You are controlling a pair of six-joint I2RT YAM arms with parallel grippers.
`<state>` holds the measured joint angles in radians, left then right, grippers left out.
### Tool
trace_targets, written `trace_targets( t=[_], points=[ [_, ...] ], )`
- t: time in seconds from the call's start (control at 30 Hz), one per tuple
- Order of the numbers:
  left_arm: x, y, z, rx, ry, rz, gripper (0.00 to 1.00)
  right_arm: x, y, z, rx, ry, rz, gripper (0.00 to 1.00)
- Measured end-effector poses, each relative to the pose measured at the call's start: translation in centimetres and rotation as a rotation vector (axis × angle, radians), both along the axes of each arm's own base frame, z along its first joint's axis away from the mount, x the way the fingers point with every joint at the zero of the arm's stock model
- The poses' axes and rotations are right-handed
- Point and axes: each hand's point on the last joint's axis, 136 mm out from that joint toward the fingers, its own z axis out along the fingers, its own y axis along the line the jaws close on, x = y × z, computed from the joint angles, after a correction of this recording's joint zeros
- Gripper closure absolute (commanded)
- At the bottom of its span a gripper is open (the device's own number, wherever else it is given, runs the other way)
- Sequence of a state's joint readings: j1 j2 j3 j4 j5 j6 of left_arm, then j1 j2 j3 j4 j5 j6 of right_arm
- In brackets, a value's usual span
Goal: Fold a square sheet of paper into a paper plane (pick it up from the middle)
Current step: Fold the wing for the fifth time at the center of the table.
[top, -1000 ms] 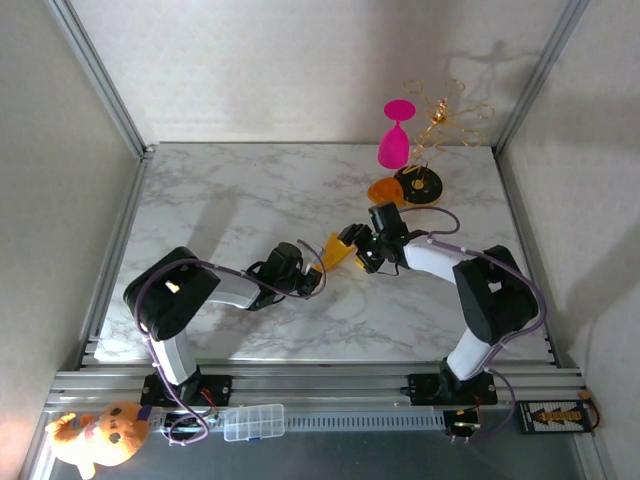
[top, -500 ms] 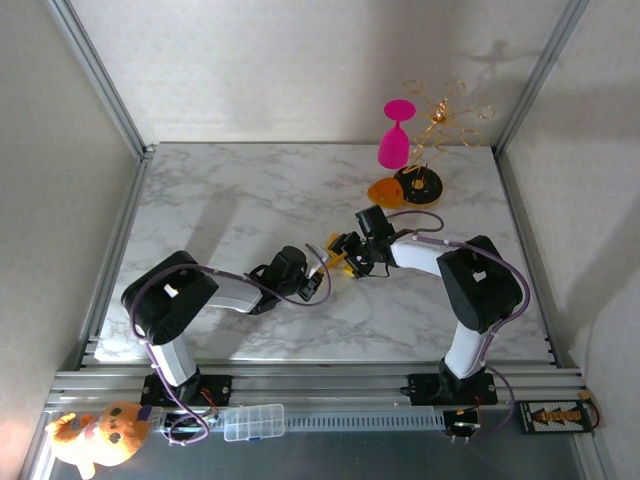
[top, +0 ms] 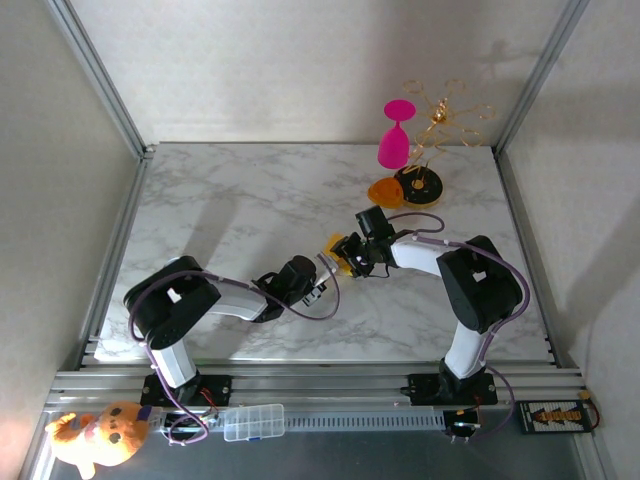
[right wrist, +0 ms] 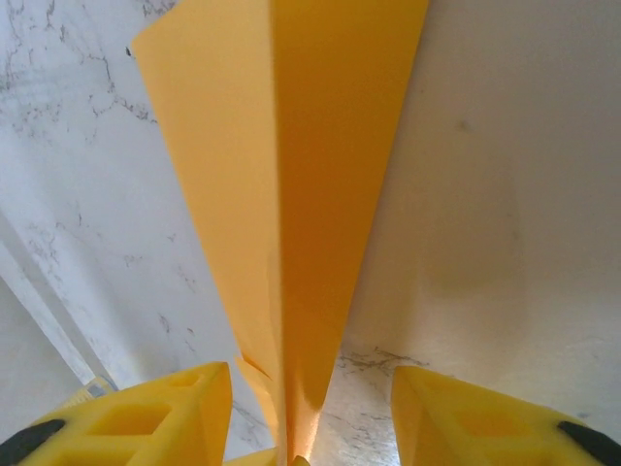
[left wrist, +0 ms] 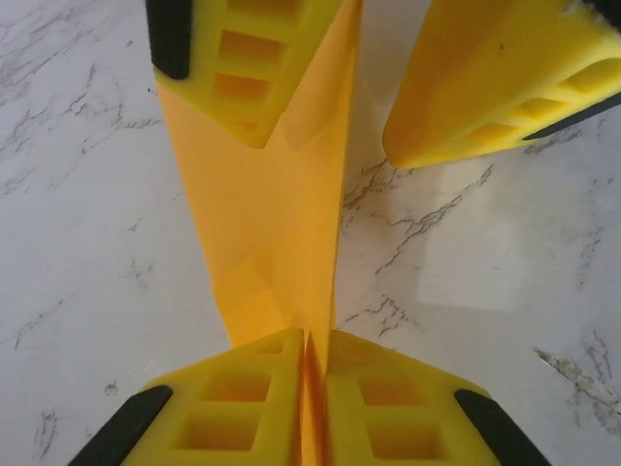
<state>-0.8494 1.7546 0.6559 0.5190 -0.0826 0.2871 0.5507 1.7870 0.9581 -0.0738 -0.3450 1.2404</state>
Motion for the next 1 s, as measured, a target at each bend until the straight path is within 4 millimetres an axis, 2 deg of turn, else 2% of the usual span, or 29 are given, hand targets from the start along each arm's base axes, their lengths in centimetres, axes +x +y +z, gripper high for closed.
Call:
trace_targets(
  t=[0.2, 0.33, 0.5, 0.7, 0.87, 1.0],
  points=[
    [0.2, 0.3, 0.1, 0.014, -0.013, 0.014, 0.81, -0.1, -0.1, -0.1, -0.001, 0.008, -0.004, 0.82],
    [0.3, 0.4, 0.0, 0.008, -0.010, 0.024, 0.68, -0.2, -0.1, -0.1, -0.001, 0.014, -0.009, 0.95],
    [-0.5, 0.9, -0.2, -0.016, 0.030, 0.043, 0.53, -0.3, -0.2, 0.1, 0.000, 0.011, -0.010, 0.97],
    [-1.4, 1.2, 1.2, -0.108, 0.123, 0.070, 0.42, -0.6, -0.4, -0.1, -0.010, 0.025, -0.006, 0.98],
    [-1.6, 1.7, 1.7, -0.148, 0.187, 0.098, 0.44, -0.8, -0.5, 0.1, -0.023, 0.041, -0.001, 0.99],
    [-1.8, 1.4, 1.8, -0.151, 0.246, 0.107, 0.47, -0.6, -0.4, 0.5, -0.026, 0.044, -0.001, 1.00]
  ],
)
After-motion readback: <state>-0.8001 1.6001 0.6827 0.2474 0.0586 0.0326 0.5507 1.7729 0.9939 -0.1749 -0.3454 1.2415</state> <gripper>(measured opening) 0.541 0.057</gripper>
